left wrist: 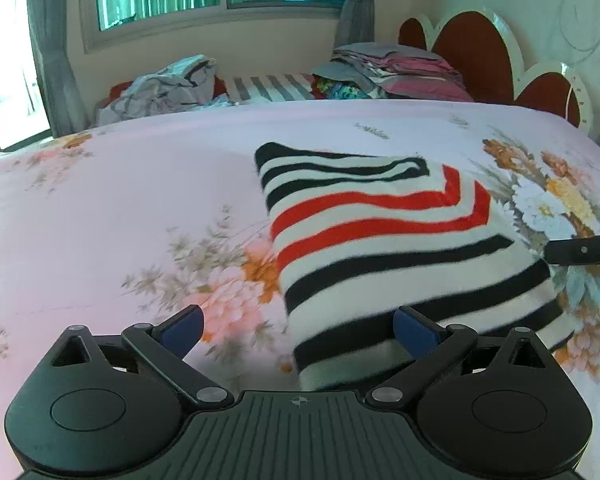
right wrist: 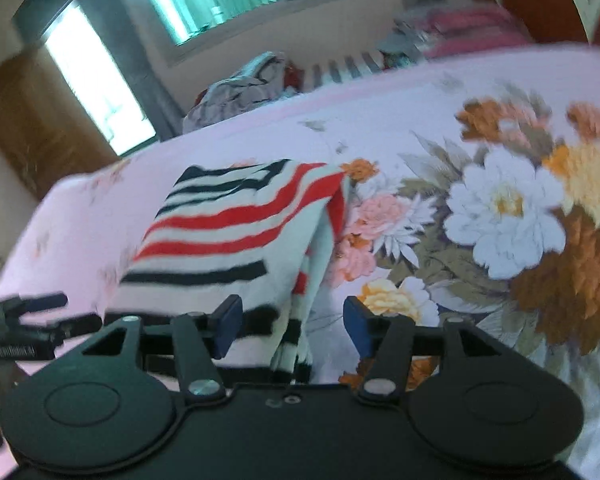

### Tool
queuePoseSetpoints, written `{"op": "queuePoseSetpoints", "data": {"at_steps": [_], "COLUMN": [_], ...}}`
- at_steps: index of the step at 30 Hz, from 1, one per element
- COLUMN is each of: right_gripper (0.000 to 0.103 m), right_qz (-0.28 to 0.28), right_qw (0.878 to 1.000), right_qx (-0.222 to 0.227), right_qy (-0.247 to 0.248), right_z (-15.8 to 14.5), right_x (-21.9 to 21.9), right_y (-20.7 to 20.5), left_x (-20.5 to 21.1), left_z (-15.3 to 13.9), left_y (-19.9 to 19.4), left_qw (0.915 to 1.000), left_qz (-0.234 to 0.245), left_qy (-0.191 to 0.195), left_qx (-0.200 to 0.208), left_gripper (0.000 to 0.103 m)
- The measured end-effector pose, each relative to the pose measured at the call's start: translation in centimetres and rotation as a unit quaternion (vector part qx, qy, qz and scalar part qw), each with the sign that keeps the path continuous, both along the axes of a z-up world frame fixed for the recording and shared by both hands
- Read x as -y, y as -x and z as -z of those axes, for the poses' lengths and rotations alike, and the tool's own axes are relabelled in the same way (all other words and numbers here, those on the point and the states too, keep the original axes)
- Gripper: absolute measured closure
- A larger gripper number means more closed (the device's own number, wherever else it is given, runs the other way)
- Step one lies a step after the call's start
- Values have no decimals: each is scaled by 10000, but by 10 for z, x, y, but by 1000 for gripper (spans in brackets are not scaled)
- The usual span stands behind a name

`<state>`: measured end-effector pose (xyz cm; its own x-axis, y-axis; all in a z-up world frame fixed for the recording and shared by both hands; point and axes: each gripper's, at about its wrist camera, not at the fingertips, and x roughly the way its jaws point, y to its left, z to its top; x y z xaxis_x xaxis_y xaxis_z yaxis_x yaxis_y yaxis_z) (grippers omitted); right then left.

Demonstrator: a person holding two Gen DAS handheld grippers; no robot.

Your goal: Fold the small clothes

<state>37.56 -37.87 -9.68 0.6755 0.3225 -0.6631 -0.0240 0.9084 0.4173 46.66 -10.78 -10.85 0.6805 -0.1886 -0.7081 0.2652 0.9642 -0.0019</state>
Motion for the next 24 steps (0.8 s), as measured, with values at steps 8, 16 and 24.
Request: {"op": "queuePoseSetpoints", "data": {"at_steps": [8,16,24], "right_gripper": [41,42,53], "right_qz": [266,-103,-419], "right_qw": [9892,9870,9842], "right_qx": [-437,-824,-947], "right_qy": [-1374,-1380,-1435], "right_z": [26,58,56], "right_x": [24,16,10], "right_y": [-40,-65,-75], "left_x": [-6,-15,-15], "left_z": [7,44,64], "left_y": [-50,-79,-83], "left_qw": [9928,9751,9552], "left_qz": [58,-76,-128], "left_qy": [1040,1780,2446], "left_qx": [-585,-1323,-1662], "left_gripper": [3,14,15]}}
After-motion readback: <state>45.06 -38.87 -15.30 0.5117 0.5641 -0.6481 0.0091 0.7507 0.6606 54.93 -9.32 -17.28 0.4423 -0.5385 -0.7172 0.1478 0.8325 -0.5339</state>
